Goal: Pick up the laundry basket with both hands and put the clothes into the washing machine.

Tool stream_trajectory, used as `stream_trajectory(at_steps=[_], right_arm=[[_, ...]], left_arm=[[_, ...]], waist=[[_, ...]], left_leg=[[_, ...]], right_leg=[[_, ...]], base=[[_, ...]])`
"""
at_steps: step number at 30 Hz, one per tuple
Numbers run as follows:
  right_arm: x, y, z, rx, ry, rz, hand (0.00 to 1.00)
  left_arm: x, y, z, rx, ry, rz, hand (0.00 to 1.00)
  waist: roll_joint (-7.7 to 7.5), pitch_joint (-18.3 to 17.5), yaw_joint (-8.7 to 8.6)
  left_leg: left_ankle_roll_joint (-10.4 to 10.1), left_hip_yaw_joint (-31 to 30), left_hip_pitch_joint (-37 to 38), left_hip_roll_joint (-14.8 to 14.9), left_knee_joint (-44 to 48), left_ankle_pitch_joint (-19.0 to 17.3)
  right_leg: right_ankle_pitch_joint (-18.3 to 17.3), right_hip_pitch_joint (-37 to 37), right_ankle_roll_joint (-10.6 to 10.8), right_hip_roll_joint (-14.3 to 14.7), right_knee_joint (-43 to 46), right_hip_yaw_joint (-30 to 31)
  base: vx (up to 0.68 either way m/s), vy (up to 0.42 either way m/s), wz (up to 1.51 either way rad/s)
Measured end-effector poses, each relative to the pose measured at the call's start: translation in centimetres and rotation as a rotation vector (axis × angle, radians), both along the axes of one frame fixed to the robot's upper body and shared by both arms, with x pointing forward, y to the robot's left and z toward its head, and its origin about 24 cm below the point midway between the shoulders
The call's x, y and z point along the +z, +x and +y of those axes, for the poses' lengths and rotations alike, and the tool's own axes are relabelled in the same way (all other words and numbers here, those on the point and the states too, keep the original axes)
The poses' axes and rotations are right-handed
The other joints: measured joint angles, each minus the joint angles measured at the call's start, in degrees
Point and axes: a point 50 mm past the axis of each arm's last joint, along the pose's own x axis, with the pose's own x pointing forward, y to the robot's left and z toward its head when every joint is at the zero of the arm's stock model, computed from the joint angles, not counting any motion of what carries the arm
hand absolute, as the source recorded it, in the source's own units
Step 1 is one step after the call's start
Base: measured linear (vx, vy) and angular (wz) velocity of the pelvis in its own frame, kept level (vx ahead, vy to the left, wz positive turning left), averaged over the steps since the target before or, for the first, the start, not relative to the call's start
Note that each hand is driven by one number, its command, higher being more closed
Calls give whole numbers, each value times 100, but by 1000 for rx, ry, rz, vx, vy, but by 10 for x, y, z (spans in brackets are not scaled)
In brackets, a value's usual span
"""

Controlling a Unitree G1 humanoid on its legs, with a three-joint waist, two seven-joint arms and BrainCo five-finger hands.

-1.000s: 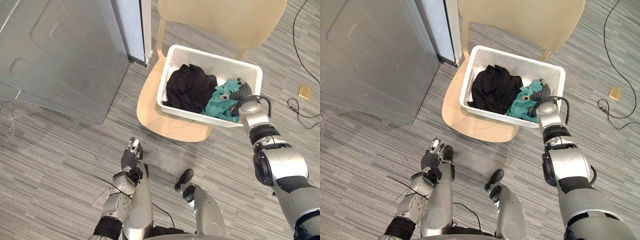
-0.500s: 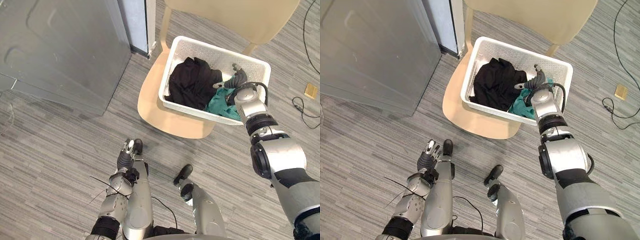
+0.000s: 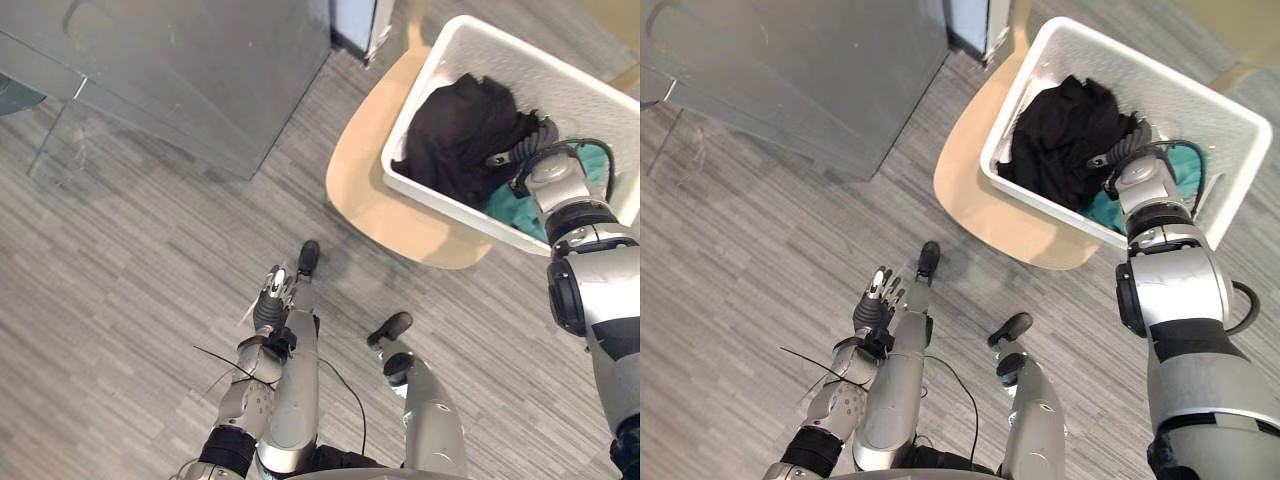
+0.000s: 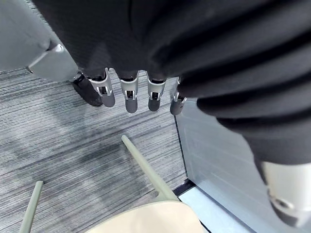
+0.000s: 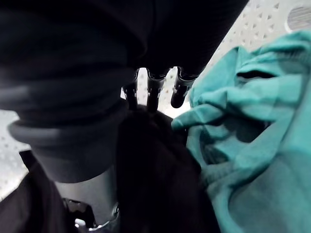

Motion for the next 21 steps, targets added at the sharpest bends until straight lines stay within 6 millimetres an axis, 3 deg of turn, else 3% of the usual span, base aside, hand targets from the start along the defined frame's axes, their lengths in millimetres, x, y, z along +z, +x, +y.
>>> stream_trajectory(at_steps=[4, 11, 12, 15, 21], right_arm=[[10, -5, -13, -36, -84, 6, 0], [42, -6, -12, -34, -231, -67, 0], [46, -6, -11, -28, -237, -76, 100], [54, -2, 2, 14, -291, -100, 100], [62, 3, 20, 69, -305, -157, 100]], left_arm=[[12, 3, -10, -14, -56, -47, 0], [37, 8, -24, -25, -159, -149, 0], [38, 8, -25, -26, -166, -151, 0], [39, 9, -24, -17, -177, -152, 0], [40, 9, -23, -4, -188, -155, 0]], waist=[[98, 32, 101], [142, 7, 225], [147, 4, 230], [155, -3, 236], [371, -204, 303]], left_leg=[[-10, -79, -159, -70, -294, 217], [-9, -44, -371, -115, -441, 281], [-10, -45, -398, -112, -440, 281], [-16, -46, -433, -110, -435, 280], [-20, -106, -503, -132, -337, 278]], right_leg=[[-106, -280, 19, -137, 181, -107], [-173, -621, 64, -235, 268, -84], [-183, -653, 60, -238, 288, -85], [-250, -714, 32, -255, 383, -85], [-411, -727, 16, -332, 635, -184]], base=[[38, -52, 16], [24, -57, 0], [-1, -71, -4], [10, -74, 1], [22, -88, 12]])
